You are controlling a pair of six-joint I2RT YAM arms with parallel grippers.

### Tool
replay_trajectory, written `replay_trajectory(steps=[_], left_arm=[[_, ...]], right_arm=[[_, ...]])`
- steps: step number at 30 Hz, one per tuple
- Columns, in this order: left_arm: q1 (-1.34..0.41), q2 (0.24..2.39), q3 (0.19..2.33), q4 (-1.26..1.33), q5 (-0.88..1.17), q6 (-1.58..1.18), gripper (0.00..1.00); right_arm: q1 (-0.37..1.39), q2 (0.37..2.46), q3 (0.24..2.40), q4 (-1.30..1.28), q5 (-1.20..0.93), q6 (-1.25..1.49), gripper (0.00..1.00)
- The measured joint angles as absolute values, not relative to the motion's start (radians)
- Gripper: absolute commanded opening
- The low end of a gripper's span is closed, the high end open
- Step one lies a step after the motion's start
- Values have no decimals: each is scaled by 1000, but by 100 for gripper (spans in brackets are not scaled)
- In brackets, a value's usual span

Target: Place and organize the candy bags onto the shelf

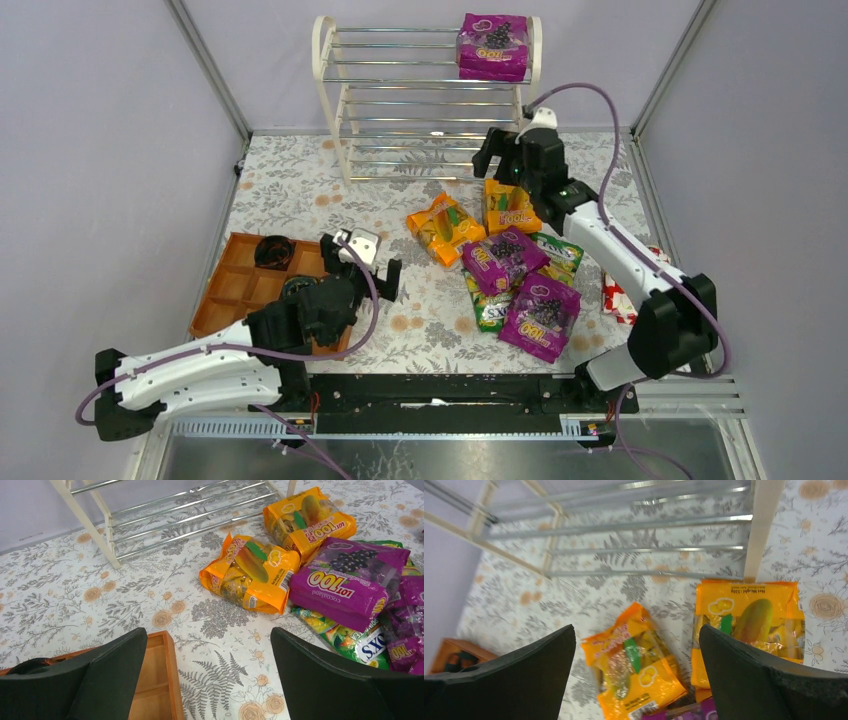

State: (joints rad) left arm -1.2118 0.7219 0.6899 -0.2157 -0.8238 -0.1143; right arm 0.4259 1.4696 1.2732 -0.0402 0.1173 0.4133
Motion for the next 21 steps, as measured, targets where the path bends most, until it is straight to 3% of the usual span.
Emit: replay_trajectory(steps=[9,21], left_arm=[[-1099,768,762,-232,-740,-160,99],[-981,826,915,-233,-719,-157,99]], right_arm=[[418,1701,1102,405,31,337,99],[361,1930,1074,863,75,360,99]])
